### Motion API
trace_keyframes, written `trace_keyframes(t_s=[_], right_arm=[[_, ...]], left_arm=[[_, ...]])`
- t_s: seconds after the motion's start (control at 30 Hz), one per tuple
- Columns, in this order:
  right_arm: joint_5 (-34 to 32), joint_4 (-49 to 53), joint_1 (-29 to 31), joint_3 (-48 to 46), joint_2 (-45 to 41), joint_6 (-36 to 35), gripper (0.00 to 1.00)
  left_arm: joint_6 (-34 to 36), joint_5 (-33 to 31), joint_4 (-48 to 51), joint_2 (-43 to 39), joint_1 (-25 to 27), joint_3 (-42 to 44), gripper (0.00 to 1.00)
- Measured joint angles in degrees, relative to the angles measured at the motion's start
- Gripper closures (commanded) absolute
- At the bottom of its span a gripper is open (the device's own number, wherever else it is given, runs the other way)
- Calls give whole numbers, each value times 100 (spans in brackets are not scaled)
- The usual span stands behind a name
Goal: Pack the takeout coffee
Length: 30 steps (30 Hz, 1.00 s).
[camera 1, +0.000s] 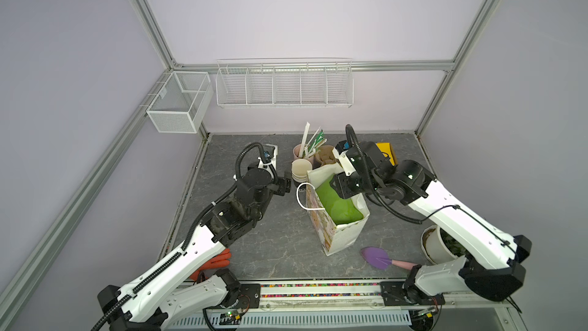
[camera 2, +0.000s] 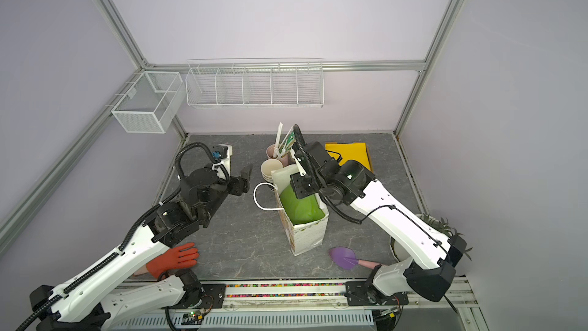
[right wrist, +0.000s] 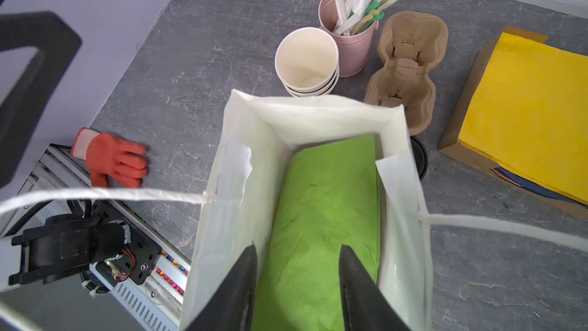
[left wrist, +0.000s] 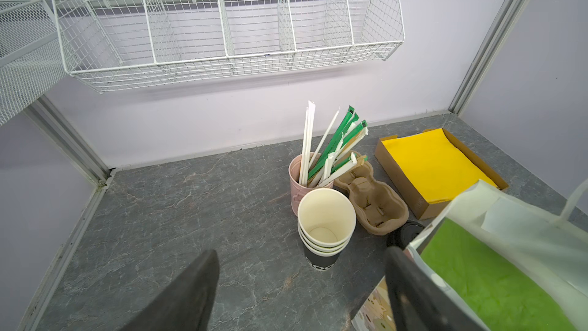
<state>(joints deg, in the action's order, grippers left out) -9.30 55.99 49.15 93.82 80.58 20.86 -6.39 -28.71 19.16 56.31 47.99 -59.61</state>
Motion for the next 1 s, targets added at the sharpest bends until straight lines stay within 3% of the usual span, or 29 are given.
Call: trace_keyframes(t_s=[0.17, 0.27, 0.33, 0.4, 0.63, 0.87, 1.0], right_arm=[[-203, -448, -107, 2, -291, -378, 23], [-382, -643, -280, 2, -691, -533, 14], [-487, -758, -470, -7, -999, -608, 1], [-616, -907, -706, -98, -1320, -662, 12], [-1220, -1462, -1762, -1290, -2509, -608, 12], [-2044, -1943, -2940, -2487, -3045, -280, 12], [-2356, -2435, -3287, -3185, -3008, -155, 11]], left_arm=[[-24, -105, -2, -52, 0, 2, 12], [-103, -214, -4, -162, 0, 2, 6], [-190, -284, -4, -225, -13, 2, 3], [-302, -348, -2, -243, -44, 0, 0], [-826, -472, 461, -59, -492, -479, 1], [-1838, 210, 870, -136, -2371, -527, 1], [-2214, 350, 898, -101, -2756, -136, 1]])
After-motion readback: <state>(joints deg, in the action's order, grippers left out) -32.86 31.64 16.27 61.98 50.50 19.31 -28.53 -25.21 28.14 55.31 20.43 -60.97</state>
